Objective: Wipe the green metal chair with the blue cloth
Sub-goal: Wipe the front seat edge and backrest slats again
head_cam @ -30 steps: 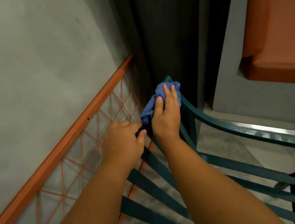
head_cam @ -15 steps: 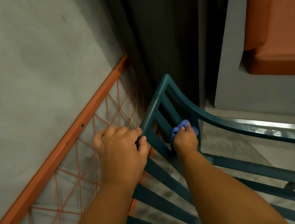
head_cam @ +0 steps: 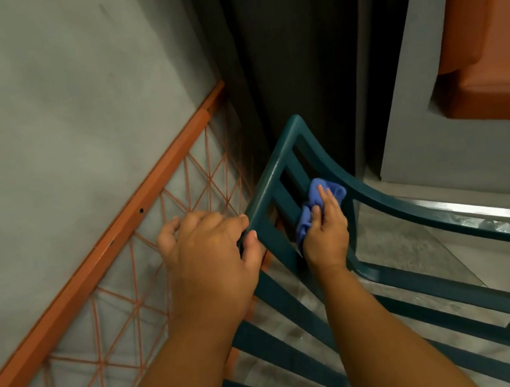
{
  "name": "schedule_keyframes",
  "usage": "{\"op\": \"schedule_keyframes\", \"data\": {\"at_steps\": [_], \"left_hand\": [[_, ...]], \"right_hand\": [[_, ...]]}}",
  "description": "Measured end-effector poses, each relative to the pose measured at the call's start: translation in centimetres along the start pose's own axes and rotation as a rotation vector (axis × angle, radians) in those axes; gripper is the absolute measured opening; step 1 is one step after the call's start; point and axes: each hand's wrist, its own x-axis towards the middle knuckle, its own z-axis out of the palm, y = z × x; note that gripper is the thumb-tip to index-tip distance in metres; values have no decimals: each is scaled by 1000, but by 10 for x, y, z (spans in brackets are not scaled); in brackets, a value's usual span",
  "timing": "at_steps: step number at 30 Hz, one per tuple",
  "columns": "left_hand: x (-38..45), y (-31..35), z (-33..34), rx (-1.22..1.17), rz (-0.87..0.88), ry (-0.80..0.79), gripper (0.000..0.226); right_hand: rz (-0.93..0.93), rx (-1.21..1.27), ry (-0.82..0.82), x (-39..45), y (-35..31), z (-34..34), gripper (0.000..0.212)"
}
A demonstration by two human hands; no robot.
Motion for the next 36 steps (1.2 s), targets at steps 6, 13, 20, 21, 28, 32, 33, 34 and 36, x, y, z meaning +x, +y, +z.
{"op": "schedule_keyframes", "data": {"at_steps": [6, 13, 20, 21, 28, 32, 33, 34, 36], "left_hand": [[0, 1, 0, -39, -14, -15, 21], [-1, 1, 0, -36, -12, -28, 17], [-1, 1, 2, 2, -8, -6, 26], [0, 1, 3, 1, -5, -7, 26], [0, -1, 3, -44, -15, 5, 16], [0, 1, 3, -48, -16, 2, 15], [1, 1, 3, -58, -22, 4, 15], [0, 0, 3, -70, -29, 6, 16], [0, 0, 3, -91, -42, 7, 18]], "right_hand": [[479, -37, -73, 9, 25, -16, 40], [-96, 93, -53, -11, -72, -3, 43], [-250, 103, -16, -10, -33, 3, 44], [-220, 96, -2, -9, -24, 5, 43], [498, -71, -126, 6, 40, -22, 35], [480, 37, -123, 15, -5, -34, 33], [390, 53, -119, 14, -25, -32, 34], [295, 66, -124, 11, -48, -30, 36], [160, 112, -154, -1, -89, -25, 38]]}}
